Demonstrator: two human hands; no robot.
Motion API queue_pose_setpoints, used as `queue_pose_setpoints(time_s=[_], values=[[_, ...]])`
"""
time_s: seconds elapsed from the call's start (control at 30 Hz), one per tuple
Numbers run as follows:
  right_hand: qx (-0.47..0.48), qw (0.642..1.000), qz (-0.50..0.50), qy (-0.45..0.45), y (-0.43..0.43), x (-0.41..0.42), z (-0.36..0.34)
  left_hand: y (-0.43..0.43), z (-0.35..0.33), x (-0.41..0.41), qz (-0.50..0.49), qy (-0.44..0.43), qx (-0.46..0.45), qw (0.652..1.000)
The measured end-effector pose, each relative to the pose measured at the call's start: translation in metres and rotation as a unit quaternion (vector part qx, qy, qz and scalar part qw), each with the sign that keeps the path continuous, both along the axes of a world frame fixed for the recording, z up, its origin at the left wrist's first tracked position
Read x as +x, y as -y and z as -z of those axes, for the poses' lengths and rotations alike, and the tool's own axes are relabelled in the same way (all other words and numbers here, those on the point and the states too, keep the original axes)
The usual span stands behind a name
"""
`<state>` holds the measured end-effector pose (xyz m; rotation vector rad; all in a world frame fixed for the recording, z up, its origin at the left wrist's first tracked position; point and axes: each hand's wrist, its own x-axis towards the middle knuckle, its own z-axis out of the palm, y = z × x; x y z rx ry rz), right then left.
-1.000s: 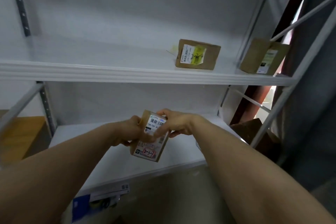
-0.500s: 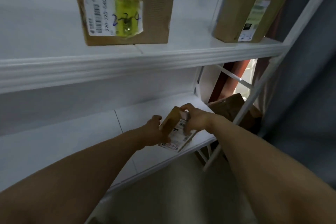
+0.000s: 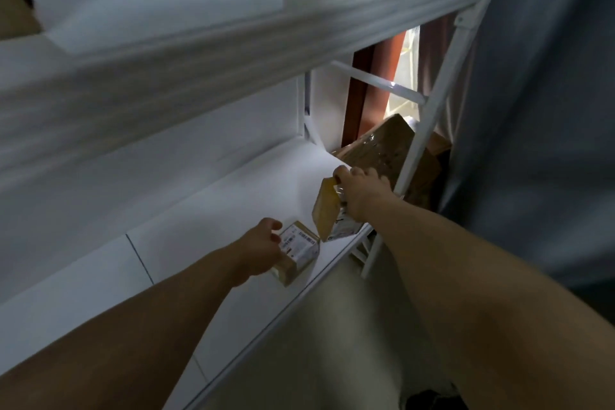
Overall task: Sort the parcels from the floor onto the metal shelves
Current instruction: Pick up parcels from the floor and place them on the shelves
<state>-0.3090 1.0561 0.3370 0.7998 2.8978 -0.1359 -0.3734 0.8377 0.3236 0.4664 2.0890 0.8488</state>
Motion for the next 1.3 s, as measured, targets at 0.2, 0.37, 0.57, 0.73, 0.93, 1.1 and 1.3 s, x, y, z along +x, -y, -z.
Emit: queue_pose_setpoints(time_s=[0.2, 0.37, 0.57, 0.73, 0.93, 1.1, 1.3], values=[[0.061, 0.997, -0.04, 0.039, -0.023, -0.028, 0.051, -0.007, 0.039, -0.021, -0.014, 0.027, -0.008, 0.999], [0.057, 0.994, -0.084, 0.04, -0.032, -0.049, 0.08, -0.017, 0.053, -0.03, -0.023, 0.039, -0.001, 0.999], [-0.048, 0.994, -0.083, 0.054, -0.021, -0.05, 0.114, -0.028, 0.055, -0.026, -0.016, 0.031, 0.001, 0.999], [-0.064, 0.994, -0.056, 0.074, -0.019, -0.039, 0.118, -0.03, 0.052, -0.014, -0.014, 0.035, 0.002, 0.999], [-0.125, 0.991, -0.024, 0.043, -0.003, -0.054, 0.114, -0.016, 0.048, -0.007, -0.025, 0.041, 0.015, 0.999], [-0.125, 0.992, 0.014, 0.018, 0.011, -0.065, 0.122, -0.005, 0.046, -0.006, -0.036, 0.034, 0.011, 0.999], [-0.123, 0.992, 0.006, 0.039, 0.009, -0.057, 0.116, 0.008, 0.042, -0.004, -0.047, 0.012, 0.006, 0.999]])
